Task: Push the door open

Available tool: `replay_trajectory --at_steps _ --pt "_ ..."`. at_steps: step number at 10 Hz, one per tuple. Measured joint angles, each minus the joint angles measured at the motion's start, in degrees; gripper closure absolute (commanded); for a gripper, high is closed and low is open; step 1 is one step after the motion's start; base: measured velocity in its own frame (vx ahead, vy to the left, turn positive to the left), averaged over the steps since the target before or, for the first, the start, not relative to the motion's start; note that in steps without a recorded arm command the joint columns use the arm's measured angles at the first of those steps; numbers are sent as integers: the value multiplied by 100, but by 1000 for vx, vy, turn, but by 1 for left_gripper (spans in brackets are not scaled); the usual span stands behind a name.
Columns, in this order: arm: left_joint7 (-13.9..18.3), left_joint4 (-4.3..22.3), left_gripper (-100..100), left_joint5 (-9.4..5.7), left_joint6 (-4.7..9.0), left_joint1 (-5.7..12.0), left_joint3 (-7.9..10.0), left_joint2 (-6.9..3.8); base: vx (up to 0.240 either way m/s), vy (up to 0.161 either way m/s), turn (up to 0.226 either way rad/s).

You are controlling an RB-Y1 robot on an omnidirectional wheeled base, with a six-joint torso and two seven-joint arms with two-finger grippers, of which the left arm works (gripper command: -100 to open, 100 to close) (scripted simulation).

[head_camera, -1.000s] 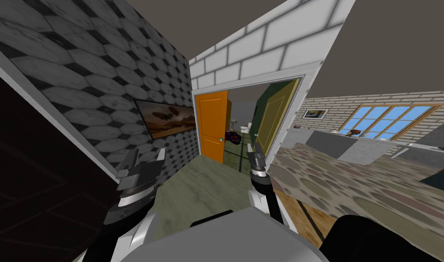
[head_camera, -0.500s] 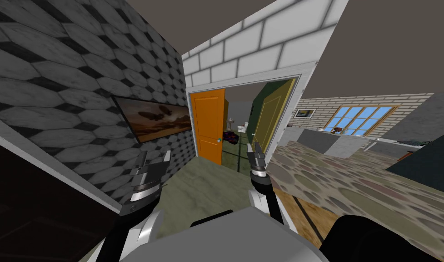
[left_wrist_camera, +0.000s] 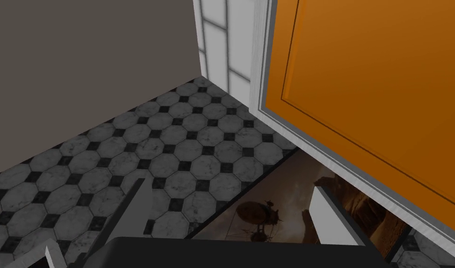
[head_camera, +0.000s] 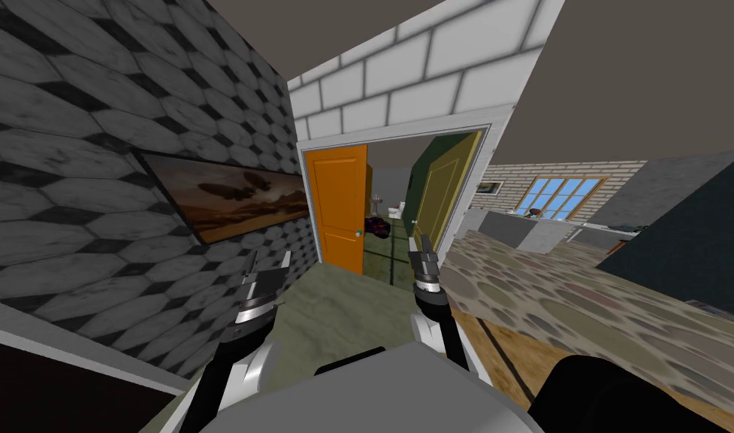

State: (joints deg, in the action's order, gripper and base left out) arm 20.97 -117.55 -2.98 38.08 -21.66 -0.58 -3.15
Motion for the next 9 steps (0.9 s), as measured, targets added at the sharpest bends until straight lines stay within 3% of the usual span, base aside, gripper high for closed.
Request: replay_trajectory --at_steps 3,9 --pt "211 379 -100 -110 113 85 -54 -31 73 17 -131" --pt "877 1362 -100 -480 226 450 -178 -128 85 25 -127"
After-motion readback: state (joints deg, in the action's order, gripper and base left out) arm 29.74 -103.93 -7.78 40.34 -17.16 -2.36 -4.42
